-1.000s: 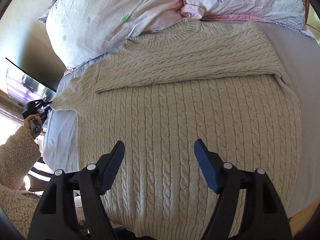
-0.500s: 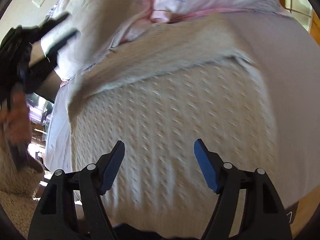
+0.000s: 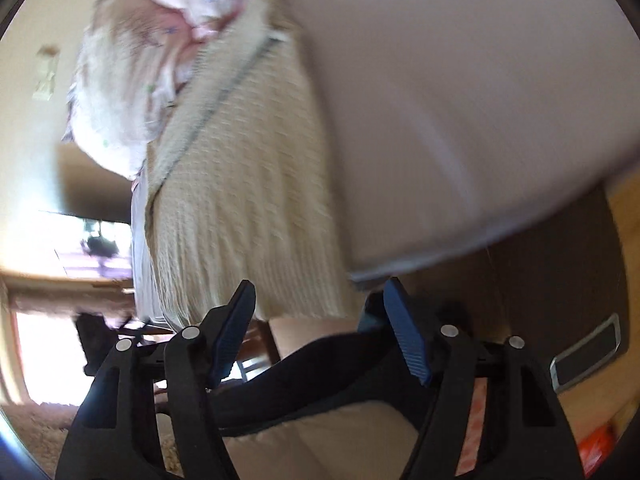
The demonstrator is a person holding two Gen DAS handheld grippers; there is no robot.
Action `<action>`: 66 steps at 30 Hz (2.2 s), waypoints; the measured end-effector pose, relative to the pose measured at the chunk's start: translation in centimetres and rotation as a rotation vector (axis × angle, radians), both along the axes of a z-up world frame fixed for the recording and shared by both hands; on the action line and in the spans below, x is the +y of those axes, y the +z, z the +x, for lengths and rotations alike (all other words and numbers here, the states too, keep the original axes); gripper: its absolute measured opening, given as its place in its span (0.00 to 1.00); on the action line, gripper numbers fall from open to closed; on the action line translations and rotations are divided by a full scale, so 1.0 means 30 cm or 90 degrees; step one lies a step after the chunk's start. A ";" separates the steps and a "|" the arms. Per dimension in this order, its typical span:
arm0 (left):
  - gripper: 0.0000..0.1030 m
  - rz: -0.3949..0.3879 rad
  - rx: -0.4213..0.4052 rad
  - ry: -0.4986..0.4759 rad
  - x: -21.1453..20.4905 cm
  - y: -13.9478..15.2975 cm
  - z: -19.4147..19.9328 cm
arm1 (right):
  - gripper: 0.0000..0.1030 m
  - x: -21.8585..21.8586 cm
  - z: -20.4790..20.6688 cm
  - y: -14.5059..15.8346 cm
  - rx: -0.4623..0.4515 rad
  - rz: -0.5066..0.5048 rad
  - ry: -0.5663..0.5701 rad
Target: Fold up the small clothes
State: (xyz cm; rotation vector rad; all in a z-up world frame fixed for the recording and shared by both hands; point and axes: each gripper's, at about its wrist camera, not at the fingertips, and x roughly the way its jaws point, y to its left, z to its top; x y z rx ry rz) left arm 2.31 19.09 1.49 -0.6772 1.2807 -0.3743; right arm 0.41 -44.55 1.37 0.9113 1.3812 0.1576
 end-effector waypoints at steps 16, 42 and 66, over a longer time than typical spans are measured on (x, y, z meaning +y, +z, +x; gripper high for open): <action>0.12 -0.142 0.034 0.063 -0.084 -0.175 -0.012 | 0.11 0.053 0.016 -0.094 -0.022 0.160 0.001; 0.77 0.010 -0.094 0.135 -0.030 0.123 0.890 | 0.78 0.127 0.796 0.198 -0.222 0.024 -0.139; 0.14 -0.307 -0.129 0.018 -0.449 0.257 0.983 | 0.80 -0.032 0.650 0.159 -0.196 0.028 -0.150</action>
